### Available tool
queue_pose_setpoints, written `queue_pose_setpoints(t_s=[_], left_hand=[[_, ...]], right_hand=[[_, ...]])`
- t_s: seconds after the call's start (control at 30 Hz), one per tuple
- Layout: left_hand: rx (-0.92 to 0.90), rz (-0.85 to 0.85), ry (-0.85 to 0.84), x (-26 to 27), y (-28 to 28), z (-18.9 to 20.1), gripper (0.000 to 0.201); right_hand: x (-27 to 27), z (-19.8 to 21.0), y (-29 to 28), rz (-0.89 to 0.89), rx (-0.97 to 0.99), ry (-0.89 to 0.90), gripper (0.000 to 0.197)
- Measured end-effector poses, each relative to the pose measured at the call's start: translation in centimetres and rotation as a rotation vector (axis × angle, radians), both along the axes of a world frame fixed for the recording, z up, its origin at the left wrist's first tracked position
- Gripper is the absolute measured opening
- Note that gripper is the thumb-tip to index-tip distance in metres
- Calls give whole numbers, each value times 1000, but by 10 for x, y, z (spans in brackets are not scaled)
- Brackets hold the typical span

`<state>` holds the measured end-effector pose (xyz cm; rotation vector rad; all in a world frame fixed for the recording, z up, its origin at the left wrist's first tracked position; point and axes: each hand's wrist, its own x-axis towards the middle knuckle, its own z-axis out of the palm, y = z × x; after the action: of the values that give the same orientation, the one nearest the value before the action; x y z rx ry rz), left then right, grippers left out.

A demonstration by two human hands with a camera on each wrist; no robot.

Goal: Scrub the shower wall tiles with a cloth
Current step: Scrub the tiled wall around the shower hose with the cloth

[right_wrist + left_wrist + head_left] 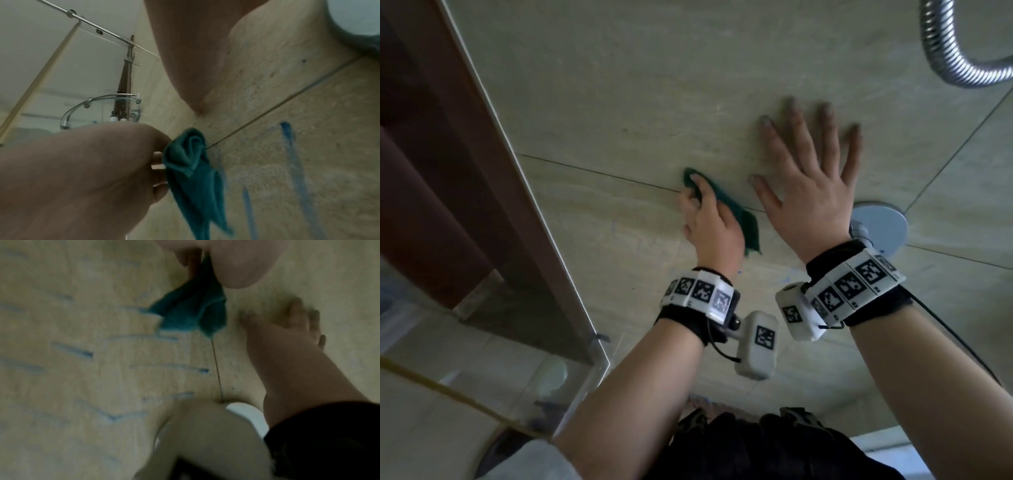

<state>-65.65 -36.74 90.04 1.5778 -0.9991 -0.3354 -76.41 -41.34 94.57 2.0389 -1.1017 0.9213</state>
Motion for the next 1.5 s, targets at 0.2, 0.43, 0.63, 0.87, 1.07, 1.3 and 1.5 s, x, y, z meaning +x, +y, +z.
queue_pose_setpoints(t_s=[0.2,0.43,0.63,0.87,1.07,1.3,1.5], left_hand=[[422,-16,181,-6,1,-54,53],[56,-2,-27,-15,-2,-9,55],[283,109,241,-5,-4,-45,50],[149,63,149,-8,-3,-16,53],[162,8,14,-32,1,-27,54],[299,-15,209,-32,4,-26,52],[111,-72,23,-49,-1,-12,55]], right_hand=[[-3,-4,-1,12,13,-15,58],[-5,-5,-1,-8,15,9,59],[-7,-5,-1,6,44,13,58],[-18,0,0,-7,36,13,62],[-19,0,2,-45,32,-66,61],[-23,-2,4,-46,42,-53,61],[-27,-3,5,-50,45,-31,62]])
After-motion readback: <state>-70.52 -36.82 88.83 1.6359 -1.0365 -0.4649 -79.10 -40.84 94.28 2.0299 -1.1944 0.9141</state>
